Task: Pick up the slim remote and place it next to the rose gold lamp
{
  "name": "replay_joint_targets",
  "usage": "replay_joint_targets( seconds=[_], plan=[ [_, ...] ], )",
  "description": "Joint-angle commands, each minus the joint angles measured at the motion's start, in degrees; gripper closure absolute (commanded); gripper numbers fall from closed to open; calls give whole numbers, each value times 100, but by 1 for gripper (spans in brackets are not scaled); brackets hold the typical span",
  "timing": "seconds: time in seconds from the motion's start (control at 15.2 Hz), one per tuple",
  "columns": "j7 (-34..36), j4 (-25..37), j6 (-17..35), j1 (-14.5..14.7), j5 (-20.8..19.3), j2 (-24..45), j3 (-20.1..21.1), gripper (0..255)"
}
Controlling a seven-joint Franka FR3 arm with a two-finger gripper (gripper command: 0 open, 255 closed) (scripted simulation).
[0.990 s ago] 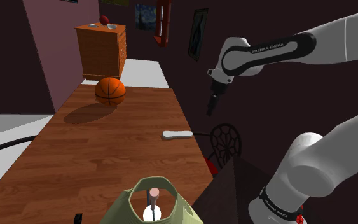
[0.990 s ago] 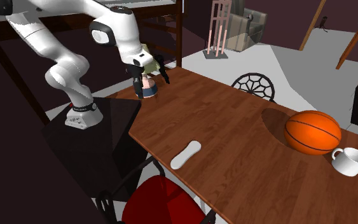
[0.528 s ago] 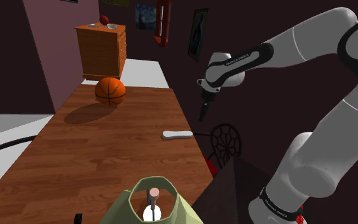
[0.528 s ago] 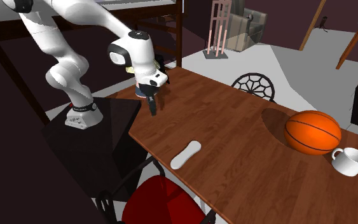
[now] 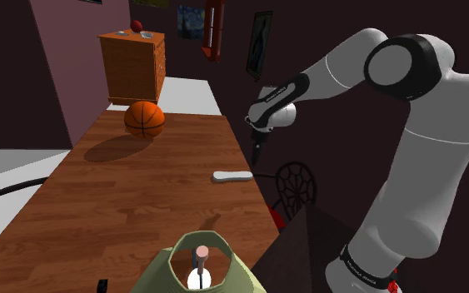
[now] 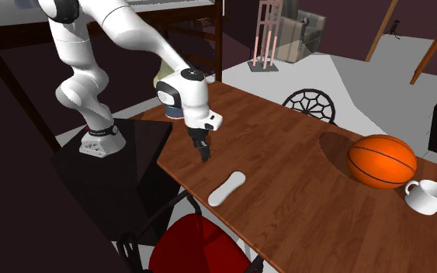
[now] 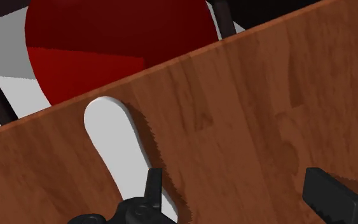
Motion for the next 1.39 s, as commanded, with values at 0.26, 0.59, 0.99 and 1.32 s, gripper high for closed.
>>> replay_joint_targets(
  seconds=[0.26,0.59,0.99,1.32],
  plan=[
    [-894,999,337,-294,432,1402,280,0],
    [-1385,2052,439,-564,537,2546,542,0],
    [-1572,2633,565,-703,572,3235,687,0],
    [-1612,2743,755,-759,636,3532,761,0]
  ],
)
